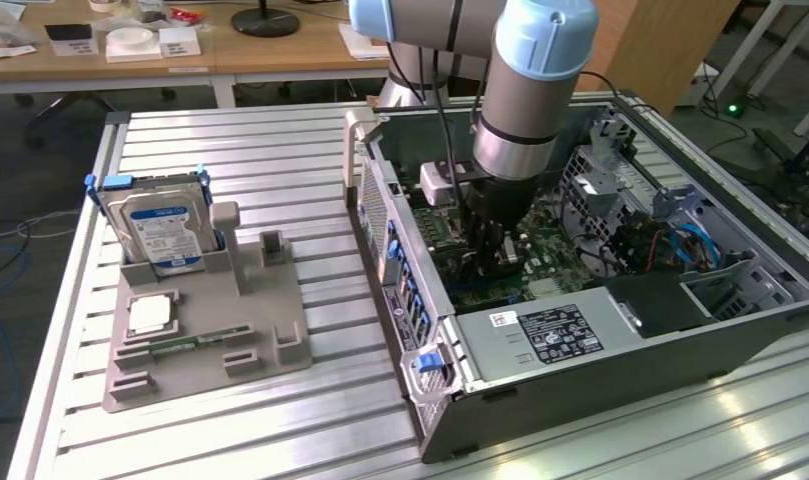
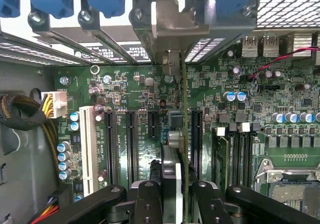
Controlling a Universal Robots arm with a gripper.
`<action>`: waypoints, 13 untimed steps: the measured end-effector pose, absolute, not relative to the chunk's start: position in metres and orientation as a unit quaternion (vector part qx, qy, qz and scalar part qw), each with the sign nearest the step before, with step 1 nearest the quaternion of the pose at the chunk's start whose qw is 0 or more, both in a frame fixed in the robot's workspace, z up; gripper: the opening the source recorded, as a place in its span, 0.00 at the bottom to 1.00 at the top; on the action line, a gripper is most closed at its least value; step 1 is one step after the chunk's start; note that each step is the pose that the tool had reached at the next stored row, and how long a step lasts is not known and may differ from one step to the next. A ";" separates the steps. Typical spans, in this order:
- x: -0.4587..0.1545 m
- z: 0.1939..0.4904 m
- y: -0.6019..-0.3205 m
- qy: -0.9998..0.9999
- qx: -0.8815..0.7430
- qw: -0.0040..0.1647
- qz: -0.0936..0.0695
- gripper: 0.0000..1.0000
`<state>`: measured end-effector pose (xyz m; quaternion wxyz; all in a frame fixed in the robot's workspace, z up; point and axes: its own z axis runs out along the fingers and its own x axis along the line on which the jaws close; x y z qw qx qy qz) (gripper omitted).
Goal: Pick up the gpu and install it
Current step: 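Insert the gpu into the slot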
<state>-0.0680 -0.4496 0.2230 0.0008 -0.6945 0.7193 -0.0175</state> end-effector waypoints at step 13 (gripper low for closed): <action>-0.068 0.225 -0.450 0.719 -0.694 0.001 -0.018 0.28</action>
